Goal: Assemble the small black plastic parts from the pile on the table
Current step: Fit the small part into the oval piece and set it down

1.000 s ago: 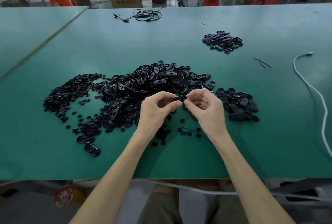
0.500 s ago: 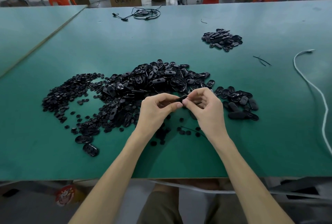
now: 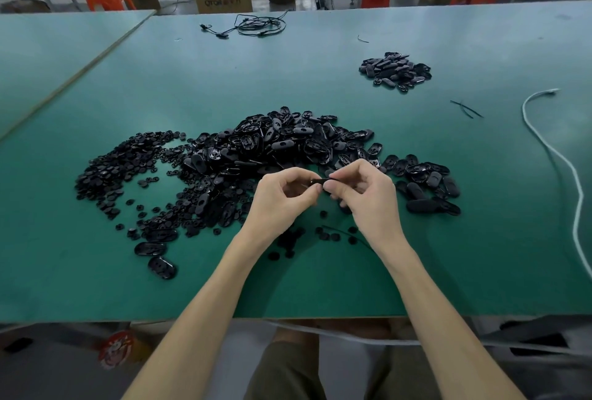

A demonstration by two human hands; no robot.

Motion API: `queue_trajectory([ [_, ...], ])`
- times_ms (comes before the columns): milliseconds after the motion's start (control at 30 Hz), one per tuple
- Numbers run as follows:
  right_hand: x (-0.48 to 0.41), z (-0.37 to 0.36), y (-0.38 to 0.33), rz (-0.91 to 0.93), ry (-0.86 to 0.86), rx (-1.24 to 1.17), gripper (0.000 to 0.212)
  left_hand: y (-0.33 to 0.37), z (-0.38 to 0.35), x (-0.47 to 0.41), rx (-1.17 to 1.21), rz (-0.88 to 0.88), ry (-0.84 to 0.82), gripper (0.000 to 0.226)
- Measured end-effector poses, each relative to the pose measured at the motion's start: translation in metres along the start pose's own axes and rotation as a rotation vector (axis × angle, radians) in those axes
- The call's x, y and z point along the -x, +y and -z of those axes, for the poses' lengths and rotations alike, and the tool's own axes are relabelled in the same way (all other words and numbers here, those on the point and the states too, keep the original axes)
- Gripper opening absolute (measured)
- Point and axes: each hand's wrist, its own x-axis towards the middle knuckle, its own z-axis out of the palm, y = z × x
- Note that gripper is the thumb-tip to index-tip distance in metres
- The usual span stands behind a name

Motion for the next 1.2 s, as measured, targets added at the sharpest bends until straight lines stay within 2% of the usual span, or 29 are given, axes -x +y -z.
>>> queue_trajectory([
  [367,-0.0017,0.0015,0.0025,0.033,-0.018,-0.111,0.008,0.0002,-0.0008,-0.0002,-0.054,-0.007,-0.014,0.002],
  [700,-0.0011,0.0007,0.0028,0.037,-0.059,-0.119,0.015,0.0003,-0.0014,0.001,-0.076,-0.01,-0.044,0.005],
  [1200,0.0009,-0.0045,-0.0013,0.001,-0.096,0.057,0.024,0.0007,-0.0024,0.0022,-0.174,-0.064,-0.015,0.014],
])
